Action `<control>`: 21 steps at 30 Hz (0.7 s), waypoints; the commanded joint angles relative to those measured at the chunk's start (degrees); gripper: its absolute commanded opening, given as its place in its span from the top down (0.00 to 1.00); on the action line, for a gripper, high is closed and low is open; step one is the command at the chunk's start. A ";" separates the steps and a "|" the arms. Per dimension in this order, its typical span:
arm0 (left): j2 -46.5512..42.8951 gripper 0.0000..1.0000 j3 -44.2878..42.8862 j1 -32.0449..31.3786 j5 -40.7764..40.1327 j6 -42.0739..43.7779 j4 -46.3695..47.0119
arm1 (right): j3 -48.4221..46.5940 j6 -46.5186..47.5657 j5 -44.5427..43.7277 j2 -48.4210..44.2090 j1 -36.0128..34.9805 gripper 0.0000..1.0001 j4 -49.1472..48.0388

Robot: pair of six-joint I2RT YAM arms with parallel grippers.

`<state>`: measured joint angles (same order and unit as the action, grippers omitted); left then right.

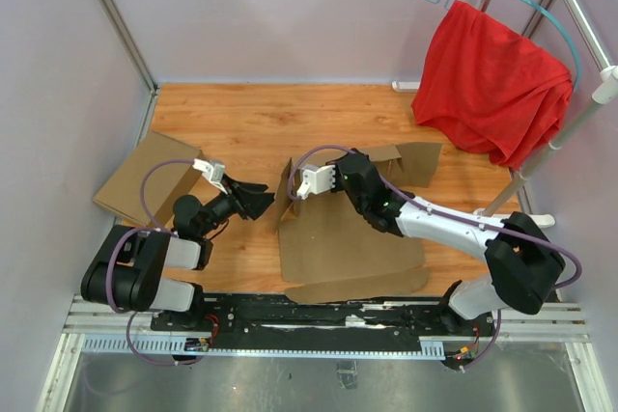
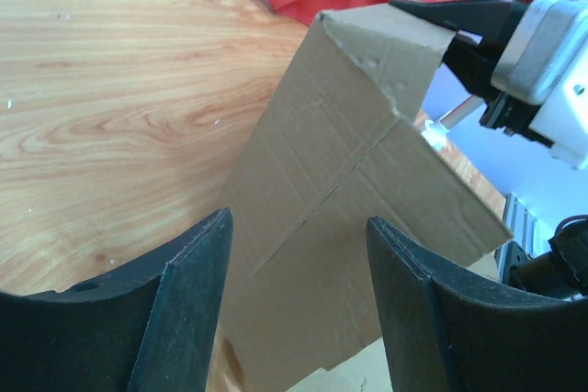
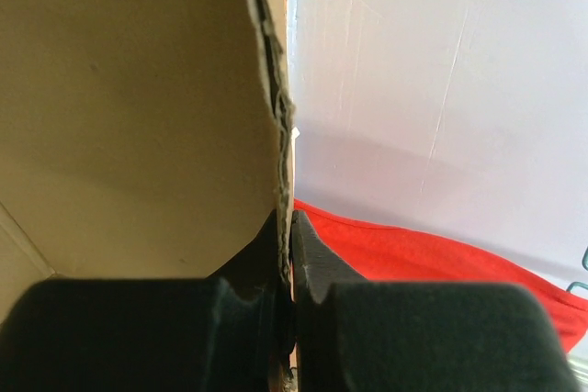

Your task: Fold the paper box

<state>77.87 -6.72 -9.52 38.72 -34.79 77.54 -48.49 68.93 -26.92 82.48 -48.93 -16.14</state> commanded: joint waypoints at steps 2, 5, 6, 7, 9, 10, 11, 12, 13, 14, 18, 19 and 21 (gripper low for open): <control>4.96 0.34 -0.81 -0.63 1.41 -1.90 5.95 | -2.47 -1.41 4.20 1.14 2.27 0.99 1.68; 7.60 0.35 -0.64 -0.78 2.31 -3.80 9.92 | -2.88 -1.53 4.42 1.52 2.79 0.99 1.82; 8.32 0.35 -0.73 -0.91 2.47 -4.20 10.76 | -2.96 -1.32 4.82 1.65 3.07 0.99 1.82; 8.93 0.35 -0.86 -1.12 2.62 -4.50 11.81 | -3.39 -0.81 5.14 1.90 3.33 0.99 1.82; 9.81 0.35 -1.21 -1.37 3.13 -4.92 12.43 | -5.72 0.29 5.63 2.89 3.98 0.99 2.76; 9.92 0.35 -1.35 -1.38 3.25 -5.20 12.52 | -6.77 0.54 5.85 3.29 4.25 0.99 3.50; 9.89 0.35 -1.36 -1.38 3.18 -5.05 12.55 | -7.45 0.59 6.37 3.49 4.40 0.99 3.95; 9.70 0.35 -1.36 -1.38 2.98 -4.85 12.29 | -7.78 0.76 6.88 3.62 4.59 0.99 4.13; 9.49 0.35 -1.41 -1.42 2.88 -4.48 11.85 | -8.03 1.03 7.35 3.84 4.86 0.99 4.04; 9.23 0.35 -1.70 -1.39 2.86 -4.22 11.21 | -8.29 1.16 7.42 4.14 4.97 0.99 4.08; 7.78 0.35 -2.78 -1.39 2.01 -2.21 7.13 | -8.43 1.24 7.22 4.62 5.07 0.99 4.53; 7.14 0.36 -3.04 -1.38 1.32 -1.42 5.56 | -8.11 1.21 7.24 4.58 5.07 0.99 4.50; 5.51 0.36 -3.35 -1.38 -0.27 0.94 1.14 | -7.40 1.42 7.30 4.41 5.17 0.99 4.25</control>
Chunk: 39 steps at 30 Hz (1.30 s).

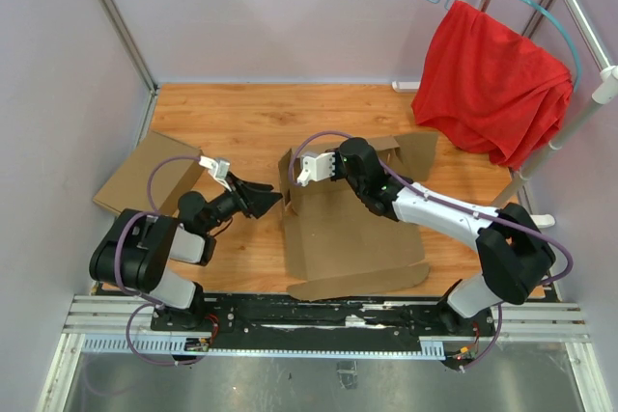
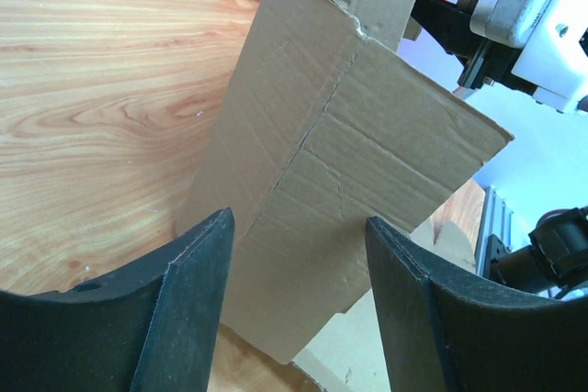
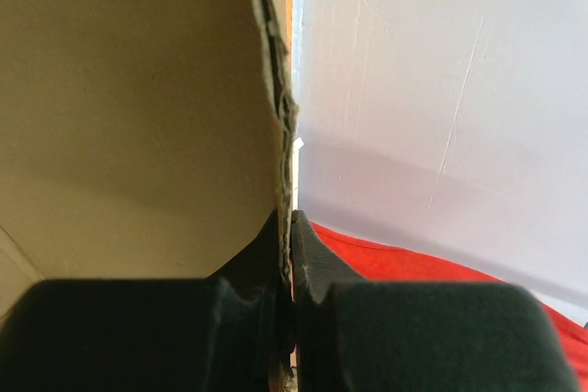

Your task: Fold the paper box

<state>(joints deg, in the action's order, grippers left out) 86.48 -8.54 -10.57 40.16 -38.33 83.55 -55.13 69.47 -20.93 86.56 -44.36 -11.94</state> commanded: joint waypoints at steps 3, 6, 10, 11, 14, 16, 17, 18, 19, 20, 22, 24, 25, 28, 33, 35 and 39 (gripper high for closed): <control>-7.16 0.36 -2.33 -0.33 -5.97 8.33 -14.39 | -0.41 1.09 0.69 0.19 0.63 0.99 0.31; -12.20 0.36 -3.60 -0.33 -11.53 11.85 -25.38 | -0.33 1.18 0.45 0.08 0.64 0.99 0.68; -19.77 0.36 -4.39 -0.33 -18.42 15.05 -36.16 | -0.76 1.17 0.36 0.48 0.66 0.99 1.22; -21.32 0.36 -4.39 -0.33 -19.32 15.69 -37.03 | -0.87 1.19 0.53 0.64 0.65 0.99 1.29; -22.55 0.35 -5.18 -0.33 -19.71 16.42 -38.01 | -1.85 1.29 0.77 1.57 0.64 0.99 1.75; -21.15 0.35 -6.53 -0.33 -18.13 16.36 -38.23 | -2.68 1.28 0.85 2.29 0.59 0.99 2.28; -20.28 0.35 -7.31 -0.33 -17.16 16.01 -38.08 | -2.85 1.28 0.66 2.42 0.61 0.99 2.50; -19.37 0.35 -7.60 -0.33 -16.27 15.61 -37.92 | -2.94 1.24 0.57 2.43 0.59 0.99 2.66; -18.67 0.35 -7.85 -0.33 -15.17 15.04 -37.44 | -2.88 1.15 0.44 2.40 0.61 0.99 2.80; -18.29 0.35 -7.81 -0.33 -14.23 14.44 -36.61 | -2.80 1.03 0.37 2.32 0.65 0.99 2.99; -17.84 0.35 -7.24 -0.33 -13.06 13.33 -34.54 | -2.47 1.12 0.35 2.09 0.72 0.99 3.07; -17.88 0.35 -6.68 -0.33 -12.34 13.07 -33.63 | -2.50 1.40 0.40 2.26 0.95 0.99 3.09; -17.96 0.35 -6.64 -0.33 -11.71 12.89 -33.38 | -2.64 1.51 0.34 2.37 1.05 0.99 3.26; -18.34 0.34 -6.31 -0.33 -9.58 11.90 -32.43 | -2.89 1.39 -0.19 2.39 0.96 0.99 3.74; -17.91 0.33 -5.01 -0.46 -7.72 9.98 -29.17 | 0.24 0.48 -0.62 0.33 0.37 0.99 2.80; -17.39 0.32 -4.93 -0.62 -6.83 9.22 -28.41 | 2.49 0.57 -1.29 -0.93 -0.56 0.99 1.38; -16.53 0.31 -4.82 -2.41 -6.43 8.77 -27.46 | 7.33 0.49 -2.99 -3.25 -2.25 0.99 -2.69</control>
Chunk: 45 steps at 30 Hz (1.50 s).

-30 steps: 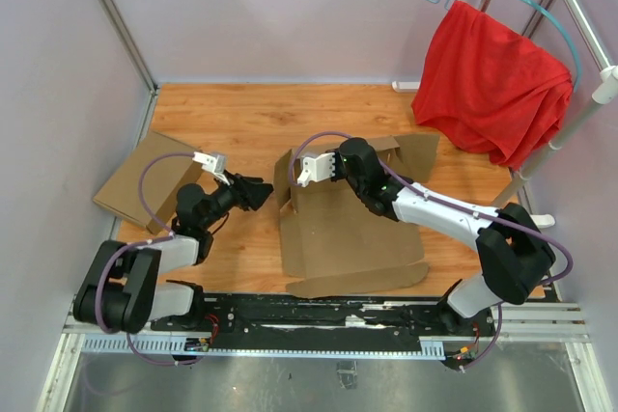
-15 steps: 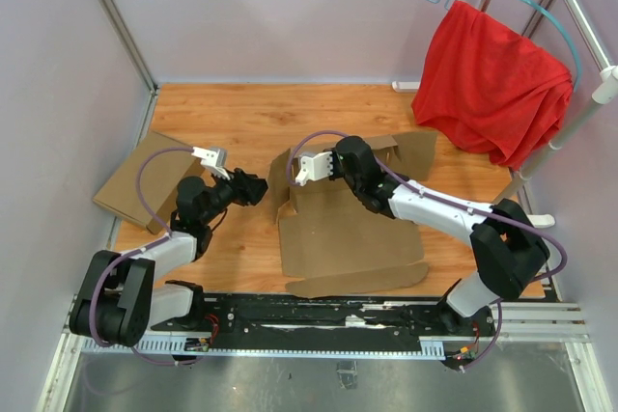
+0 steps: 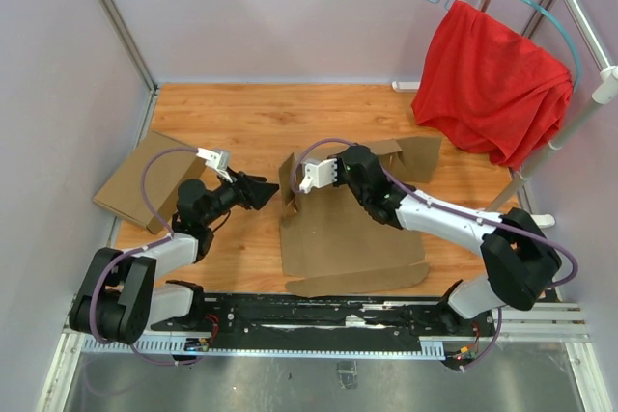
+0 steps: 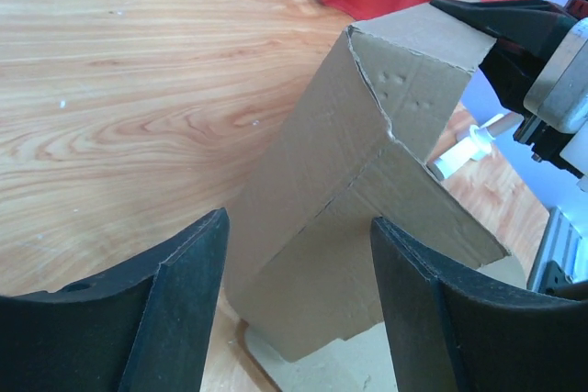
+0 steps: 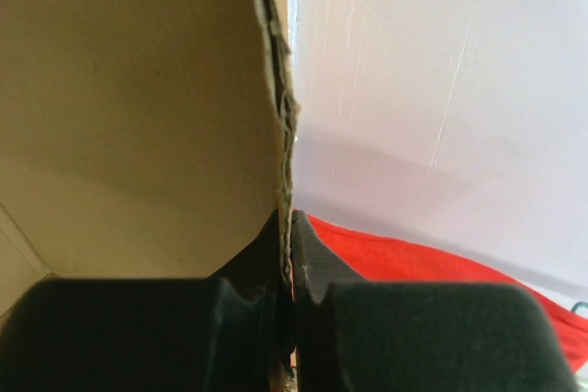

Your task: Fold the paper box

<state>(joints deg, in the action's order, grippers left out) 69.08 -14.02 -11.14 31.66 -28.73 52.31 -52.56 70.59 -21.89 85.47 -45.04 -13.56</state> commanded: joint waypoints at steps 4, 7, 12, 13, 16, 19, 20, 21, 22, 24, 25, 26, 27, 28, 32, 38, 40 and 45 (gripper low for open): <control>1.29 0.30 1.22 -4.33 0.90 -0.53 4.50 | 8.60 -0.14 -3.13 -2.94 -3.00 0.97 -4.30; 1.92 0.30 1.81 -5.66 0.02 -0.71 5.83 | 10.45 0.46 -5.64 -2.86 -4.25 0.97 -5.87; 2.53 0.29 3.16 -7.51 -2.64 -0.95 7.76 | 12.46 -0.04 -8.10 -2.94 -5.87 0.96 -7.59; 2.71 0.29 3.25 -8.08 -3.36 -0.97 8.03 | 12.74 -0.14 -8.58 -2.94 -6.13 0.95 -7.77; 3.20 0.29 3.13 -10.35 -6.52 -0.62 8.07 | 13.53 -0.88 -9.28 -3.42 -6.91 0.95 -7.67; 3.36 0.28 3.28 -12.94 -10.65 -0.32 8.14 | 14.13 -1.81 -9.87 -3.85 -7.71 0.96 -6.85; 3.35 0.28 3.37 -13.43 -12.14 -0.31 8.23 | 14.31 -2.14 -10.24 -3.90 -7.81 0.96 -6.64; 3.27 0.28 3.38 -14.53 -13.61 -0.05 8.27 | 14.30 -2.46 -10.55 -3.99 -8.10 0.96 -6.14; 3.21 0.27 3.32 -15.53 -15.19 0.32 7.98 | 14.36 -2.81 -10.83 -4.06 -8.32 0.96 -5.72; 2.95 0.27 2.69 -17.61 -19.29 1.09 6.27 | 14.69 -3.38 -11.18 -4.32 -8.93 0.97 -5.38; 2.84 0.26 2.31 -18.66 -21.80 1.51 5.42 | 14.86 -3.60 -11.38 -4.44 -9.31 0.97 -5.24; 2.74 0.26 1.94 -19.77 -24.31 1.78 4.53 | 15.07 -3.88 -11.53 -4.47 -9.62 0.97 -5.04; 2.65 0.26 1.64 -20.72 -26.28 2.04 3.99 | 15.19 -4.17 -11.71 -4.57 -9.89 0.97 -4.80; 2.64 0.26 1.37 -21.55 -28.26 2.29 3.60 | 15.20 -4.59 -11.93 -4.61 -10.16 0.97 -4.50; 2.51 0.26 0.49 -25.12 -37.97 3.29 1.64 | 15.27 -6.21 -12.71 -4.91 -11.22 0.98 -3.08; 4.05 0.25 0.06 -29.21 -48.78 5.90 3.58 | 15.42 -8.83 -12.78 -6.04 -12.25 0.99 -0.55; 5.10 0.25 -0.04 -29.99 -50.13 6.51 4.86 | 15.33 -9.62 -12.85 -6.23 -12.43 0.99 0.27; 5.24 0.26 0.36 -31.98 -48.69 7.00 5.63 | 13.65 -11.44 -13.02 -6.45 -12.46 0.99 3.09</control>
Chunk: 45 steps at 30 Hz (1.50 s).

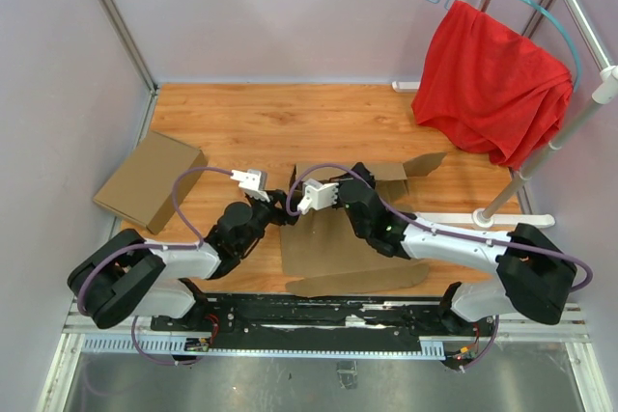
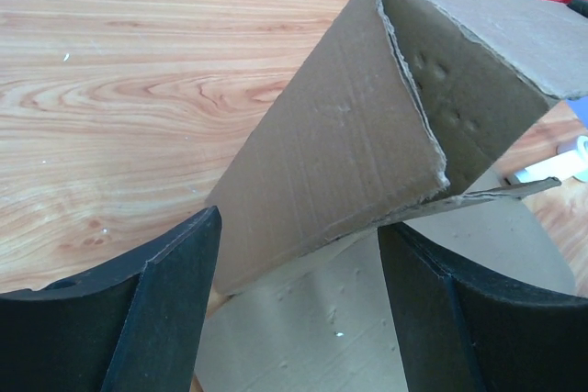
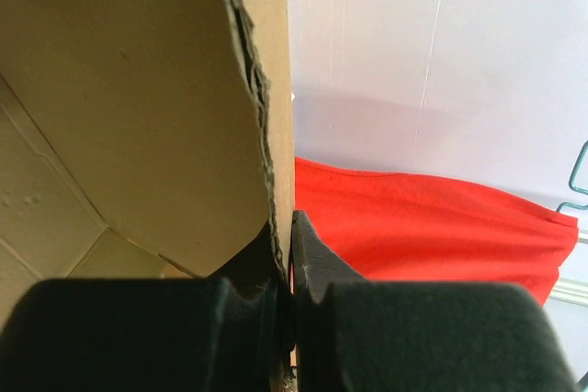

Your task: Fold the paper box

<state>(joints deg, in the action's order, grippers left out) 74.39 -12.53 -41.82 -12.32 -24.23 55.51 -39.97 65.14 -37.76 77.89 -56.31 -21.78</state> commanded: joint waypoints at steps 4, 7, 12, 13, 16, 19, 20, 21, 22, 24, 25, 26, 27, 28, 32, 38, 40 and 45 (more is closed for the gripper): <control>-5.36 0.25 0.11 -2.20 -4.22 2.71 -0.35 | -1.23 -6.49 3.12 1.51 -1.17 0.99 14.05; -8.75 0.25 0.51 -2.30 -3.35 2.65 -2.95 | -3.05 -7.30 3.55 1.82 -1.17 0.99 16.87; -10.11 0.26 0.91 -2.30 -2.59 2.08 -3.80 | -1.71 -8.57 3.00 1.03 -2.37 0.99 18.55; -9.54 0.26 0.79 -2.30 -2.45 1.85 -3.53 | -0.98 -8.74 2.99 0.74 -2.70 0.98 17.97; -7.38 0.27 0.22 -2.38 -1.98 1.47 -2.50 | 0.83 -9.65 3.00 0.22 -3.63 0.90 15.67; -5.64 0.27 0.09 -2.56 -2.92 1.29 -1.04 | 1.77 -11.18 5.08 -0.95 -3.89 0.82 14.73; -5.17 0.27 0.06 -2.67 -3.73 1.27 -0.46 | 2.05 -11.67 5.55 -1.44 -3.89 0.81 14.39; -4.65 0.27 -0.02 -2.79 -4.71 1.23 0.01 | 2.21 -12.25 6.16 -1.84 -3.89 0.80 14.32; -4.23 0.27 -0.03 -2.94 -5.64 0.99 0.61 | 2.21 -12.70 6.56 -2.12 -3.93 0.81 14.16; -3.03 0.27 0.18 -3.28 -8.06 0.13 2.01 | 1.96 -13.60 7.17 -2.40 -3.89 0.81 14.09; -2.50 0.27 0.22 -3.53 -9.14 -0.32 2.90 | 1.50 -14.34 7.33 -2.40 -3.89 0.82 14.38; -1.83 0.27 0.46 -3.79 -9.80 -0.58 3.84 | 0.90 -14.89 7.34 -2.14 -3.89 0.82 15.00; -1.51 0.27 0.68 -4.07 -10.01 -0.64 4.65 | -0.18 -15.34 7.14 -1.85 -3.89 0.82 15.62; -1.41 0.27 0.79 -4.36 -9.94 -0.69 5.10 | -1.03 -15.42 6.89 -1.38 -3.89 0.82 16.31; -2.27 0.27 1.74 -4.67 -9.39 -1.03 5.25 | -3.82 -14.98 6.17 0.12 -3.89 0.80 18.96; -2.36 0.27 2.52 -4.67 -10.55 -0.84 6.59 | -6.95 -15.45 7.85 -0.52 -3.66 0.72 22.15; -1.23 0.26 2.40 -4.67 -10.66 -0.28 7.78 | -8.55 -15.50 8.63 -0.43 -3.11 0.71 24.21; 3.76 0.26 2.10 -4.67 -11.15 0.83 13.26 | -12.41 -15.29 8.38 1.59 -1.67 0.76 27.23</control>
<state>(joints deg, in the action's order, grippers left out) 75.07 -10.37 -46.00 -21.93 -24.64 61.43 -49.47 51.96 -33.21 77.34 -58.57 -0.82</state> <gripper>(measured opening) 0.737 0.265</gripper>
